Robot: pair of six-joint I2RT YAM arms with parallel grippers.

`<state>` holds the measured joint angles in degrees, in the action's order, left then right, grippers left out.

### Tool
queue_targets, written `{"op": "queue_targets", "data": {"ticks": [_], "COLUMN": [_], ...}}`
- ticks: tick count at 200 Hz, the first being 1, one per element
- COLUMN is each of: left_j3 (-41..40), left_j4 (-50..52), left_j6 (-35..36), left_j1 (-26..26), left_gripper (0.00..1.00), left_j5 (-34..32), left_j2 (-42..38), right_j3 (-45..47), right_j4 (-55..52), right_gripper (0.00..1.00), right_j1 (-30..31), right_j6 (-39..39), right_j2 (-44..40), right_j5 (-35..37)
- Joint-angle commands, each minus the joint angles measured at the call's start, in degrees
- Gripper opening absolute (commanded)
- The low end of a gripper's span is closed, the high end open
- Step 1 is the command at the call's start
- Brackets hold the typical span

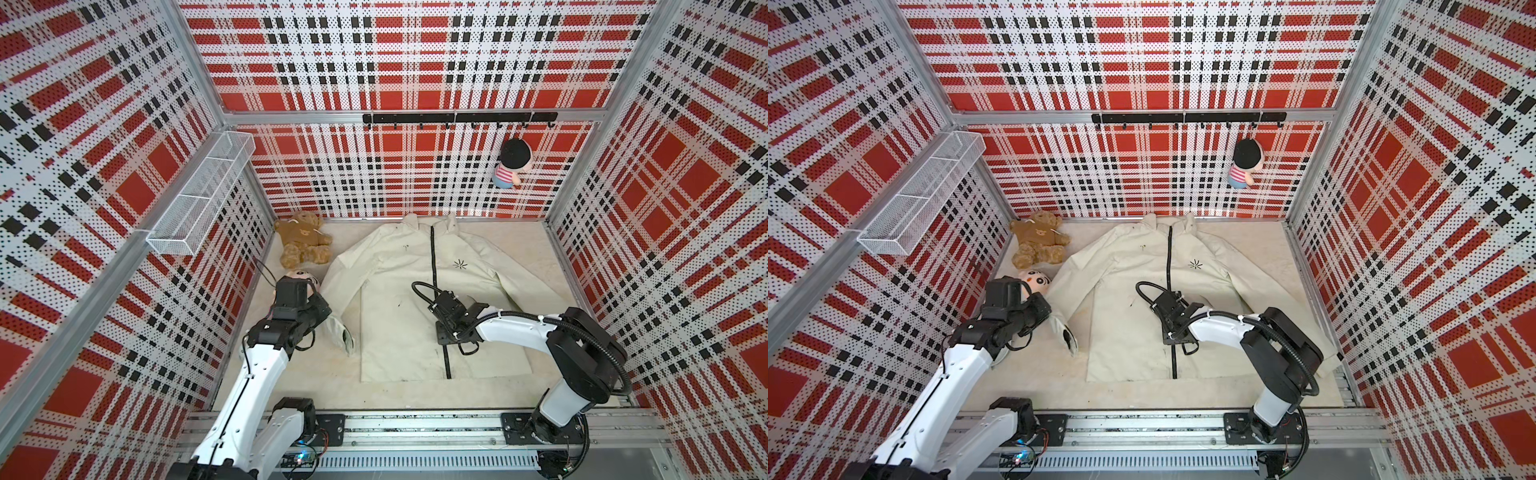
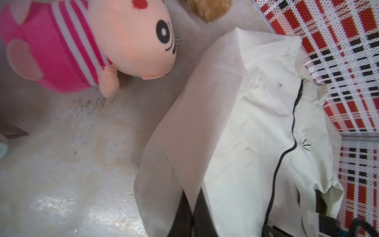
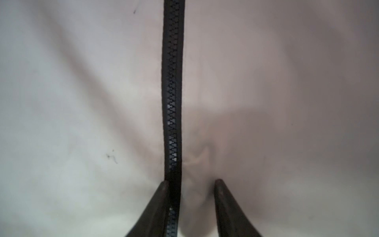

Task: Unzip the jacket
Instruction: Flatten out the jacket at the center of the board.

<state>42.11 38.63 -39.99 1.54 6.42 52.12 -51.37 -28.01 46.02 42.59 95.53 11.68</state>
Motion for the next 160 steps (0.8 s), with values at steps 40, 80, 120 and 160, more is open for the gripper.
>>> {"op": "queue_targets", "data": {"ticks": [40, 80, 120, 160], "left_j3": [-2.6, 0.6, 7.5, 15.3], "left_j4": [3.3, 5.5, 8.3, 8.2], "left_j6": [12.6, 16.7, 18.6, 18.6], "left_j1": [-9.5, -12.7, -15.2, -16.1], "left_gripper": [0.12, 0.29, 0.77, 0.83], "left_j5": [15.1, 9.2, -3.2, -12.1], "left_j2": [0.8, 2.8, 4.1, 3.3], "right_j3": [7.1, 13.4, 16.8, 15.2], "right_j4": [-5.7, -5.8, -4.9, -9.0], "right_gripper": [0.16, 0.14, 0.15, 0.24], "right_j1": [0.3, 0.3, 0.6, 0.6], "right_j6": [4.9, 7.9, 10.2, 10.6], "right_j2": [0.9, -4.5, -9.0, -14.4], "right_j5": [2.7, 1.0, 0.4, 2.6]}}
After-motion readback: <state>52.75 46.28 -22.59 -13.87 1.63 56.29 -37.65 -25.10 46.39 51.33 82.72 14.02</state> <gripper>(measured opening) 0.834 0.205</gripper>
